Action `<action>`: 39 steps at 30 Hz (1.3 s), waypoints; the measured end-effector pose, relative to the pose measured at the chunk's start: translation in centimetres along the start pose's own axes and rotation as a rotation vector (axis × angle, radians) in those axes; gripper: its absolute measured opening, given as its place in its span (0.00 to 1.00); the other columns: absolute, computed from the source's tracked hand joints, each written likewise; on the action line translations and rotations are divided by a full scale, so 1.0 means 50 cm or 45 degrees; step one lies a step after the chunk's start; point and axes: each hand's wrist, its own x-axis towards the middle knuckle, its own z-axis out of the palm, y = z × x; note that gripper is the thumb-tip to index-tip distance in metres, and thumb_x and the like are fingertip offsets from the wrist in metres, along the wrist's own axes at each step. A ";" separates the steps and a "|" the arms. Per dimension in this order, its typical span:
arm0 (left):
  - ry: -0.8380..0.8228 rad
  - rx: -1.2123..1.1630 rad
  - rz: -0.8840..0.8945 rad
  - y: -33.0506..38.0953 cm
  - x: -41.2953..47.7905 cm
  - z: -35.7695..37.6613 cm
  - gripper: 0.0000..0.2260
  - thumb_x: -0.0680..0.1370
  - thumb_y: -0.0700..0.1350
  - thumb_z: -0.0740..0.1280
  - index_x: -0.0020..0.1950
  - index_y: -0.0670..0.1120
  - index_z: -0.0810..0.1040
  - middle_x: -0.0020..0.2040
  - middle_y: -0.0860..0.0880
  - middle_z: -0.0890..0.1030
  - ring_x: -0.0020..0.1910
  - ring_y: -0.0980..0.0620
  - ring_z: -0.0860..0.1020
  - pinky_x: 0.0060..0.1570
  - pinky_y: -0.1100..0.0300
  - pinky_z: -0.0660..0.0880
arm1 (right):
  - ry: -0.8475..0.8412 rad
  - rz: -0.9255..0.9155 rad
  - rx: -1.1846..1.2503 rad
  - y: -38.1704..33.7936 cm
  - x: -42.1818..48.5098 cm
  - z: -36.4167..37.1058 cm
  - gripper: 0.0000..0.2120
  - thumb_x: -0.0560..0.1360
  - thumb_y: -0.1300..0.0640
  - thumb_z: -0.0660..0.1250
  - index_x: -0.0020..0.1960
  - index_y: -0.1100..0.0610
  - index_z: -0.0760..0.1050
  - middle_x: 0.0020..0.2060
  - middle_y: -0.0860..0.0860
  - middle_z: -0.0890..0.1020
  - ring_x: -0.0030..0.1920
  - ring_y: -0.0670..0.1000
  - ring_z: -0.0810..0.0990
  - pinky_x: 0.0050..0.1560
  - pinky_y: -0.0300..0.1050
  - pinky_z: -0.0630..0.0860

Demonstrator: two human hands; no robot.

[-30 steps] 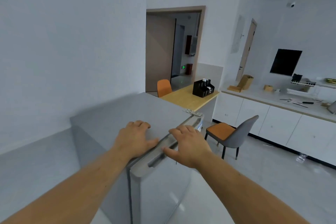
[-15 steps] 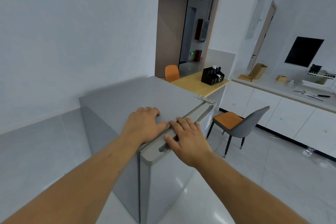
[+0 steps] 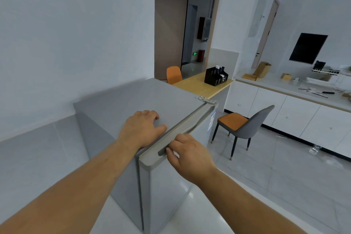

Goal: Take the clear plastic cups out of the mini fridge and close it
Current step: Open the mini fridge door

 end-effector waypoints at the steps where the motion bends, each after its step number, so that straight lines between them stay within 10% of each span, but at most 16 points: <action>1: -0.006 -0.009 -0.001 0.000 0.000 0.000 0.28 0.75 0.71 0.58 0.66 0.56 0.74 0.65 0.51 0.79 0.61 0.49 0.75 0.59 0.47 0.75 | 0.003 0.012 0.012 -0.001 -0.004 -0.002 0.13 0.84 0.50 0.62 0.49 0.55 0.82 0.43 0.50 0.78 0.45 0.50 0.74 0.48 0.48 0.76; 8: -0.035 0.008 -0.015 0.007 0.007 -0.003 0.28 0.74 0.70 0.58 0.67 0.55 0.74 0.68 0.51 0.77 0.65 0.48 0.72 0.62 0.47 0.72 | 0.177 0.254 0.040 0.015 -0.017 -0.048 0.06 0.78 0.46 0.61 0.49 0.48 0.71 0.45 0.43 0.73 0.45 0.45 0.70 0.42 0.37 0.70; 17: -0.045 -0.016 -0.042 0.008 0.001 -0.004 0.28 0.75 0.70 0.57 0.68 0.55 0.73 0.69 0.51 0.77 0.67 0.48 0.72 0.62 0.46 0.72 | -0.297 0.864 -0.151 0.008 0.092 -0.039 0.35 0.73 0.39 0.65 0.74 0.54 0.61 0.70 0.57 0.69 0.70 0.63 0.65 0.63 0.61 0.73; 34: -0.101 -0.024 0.067 0.029 0.004 -0.020 0.22 0.79 0.67 0.60 0.68 0.58 0.75 0.70 0.51 0.77 0.66 0.46 0.73 0.62 0.46 0.74 | -0.296 0.750 -0.423 0.109 -0.052 -0.145 0.20 0.76 0.62 0.66 0.67 0.58 0.68 0.61 0.56 0.74 0.58 0.60 0.74 0.44 0.52 0.75; 39: -0.106 -0.006 0.099 0.067 0.018 -0.006 0.23 0.77 0.66 0.64 0.68 0.57 0.75 0.68 0.52 0.78 0.64 0.47 0.75 0.61 0.46 0.77 | -0.188 0.831 -0.378 0.182 -0.115 -0.181 0.19 0.77 0.54 0.64 0.67 0.55 0.66 0.57 0.55 0.73 0.50 0.58 0.75 0.40 0.51 0.73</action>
